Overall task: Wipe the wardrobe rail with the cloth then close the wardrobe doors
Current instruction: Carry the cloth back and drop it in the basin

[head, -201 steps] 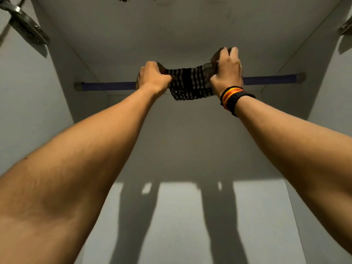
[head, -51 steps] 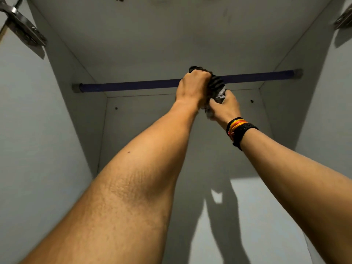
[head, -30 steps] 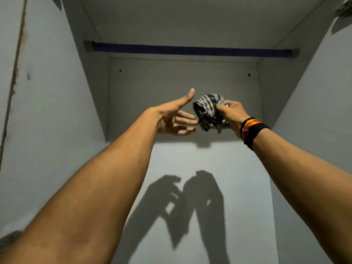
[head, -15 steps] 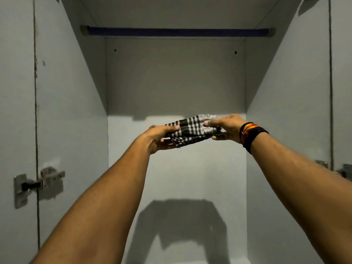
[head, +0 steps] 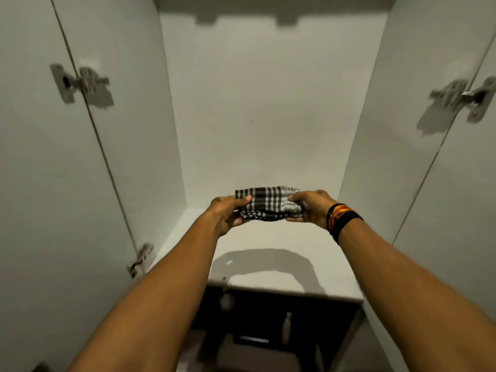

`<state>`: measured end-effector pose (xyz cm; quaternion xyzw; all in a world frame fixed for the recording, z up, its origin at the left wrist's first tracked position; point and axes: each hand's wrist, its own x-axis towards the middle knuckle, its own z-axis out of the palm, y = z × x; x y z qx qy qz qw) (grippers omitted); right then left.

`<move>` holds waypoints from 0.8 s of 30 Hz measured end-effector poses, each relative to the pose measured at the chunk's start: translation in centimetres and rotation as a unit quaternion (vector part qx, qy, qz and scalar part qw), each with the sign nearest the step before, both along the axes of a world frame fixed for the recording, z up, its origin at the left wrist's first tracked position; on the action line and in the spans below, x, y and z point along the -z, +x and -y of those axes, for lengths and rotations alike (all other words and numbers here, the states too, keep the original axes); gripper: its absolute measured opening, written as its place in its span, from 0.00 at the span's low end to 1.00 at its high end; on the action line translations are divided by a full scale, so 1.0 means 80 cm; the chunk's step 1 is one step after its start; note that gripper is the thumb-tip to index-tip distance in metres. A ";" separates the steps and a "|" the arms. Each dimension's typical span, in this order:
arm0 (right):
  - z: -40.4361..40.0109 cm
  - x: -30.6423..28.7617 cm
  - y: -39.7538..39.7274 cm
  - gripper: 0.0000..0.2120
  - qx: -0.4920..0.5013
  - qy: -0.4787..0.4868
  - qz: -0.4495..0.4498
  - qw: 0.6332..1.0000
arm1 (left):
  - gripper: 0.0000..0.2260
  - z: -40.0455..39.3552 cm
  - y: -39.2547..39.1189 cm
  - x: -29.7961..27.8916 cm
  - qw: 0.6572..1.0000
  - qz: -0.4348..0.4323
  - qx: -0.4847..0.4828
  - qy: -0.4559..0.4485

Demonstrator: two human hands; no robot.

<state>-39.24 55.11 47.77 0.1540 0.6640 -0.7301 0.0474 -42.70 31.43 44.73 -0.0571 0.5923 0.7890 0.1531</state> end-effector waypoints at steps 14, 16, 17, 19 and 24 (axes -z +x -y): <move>0.188 0.328 0.157 0.15 -0.019 0.060 0.189 0.980 | 0.11 0.175 0.229 0.340 0.968 0.223 -0.111 -0.008; 0.231 0.368 0.180 0.17 -0.037 0.063 0.193 0.978 | 0.07 0.214 0.266 0.375 0.958 0.245 -0.150 -0.004; 0.252 0.387 0.190 0.17 -0.048 0.068 0.192 0.978 | 0.05 0.233 0.283 0.391 0.953 0.254 -0.166 -0.001; 0.304 0.428 0.214 0.17 -0.077 0.080 0.205 0.972 | 0.04 0.276 0.323 0.424 0.938 0.277 -0.210 -0.002; 0.435 0.507 0.272 0.13 -0.154 0.095 0.253 0.951 | 0.11 0.379 0.425 0.494 0.898 0.318 -0.301 -0.039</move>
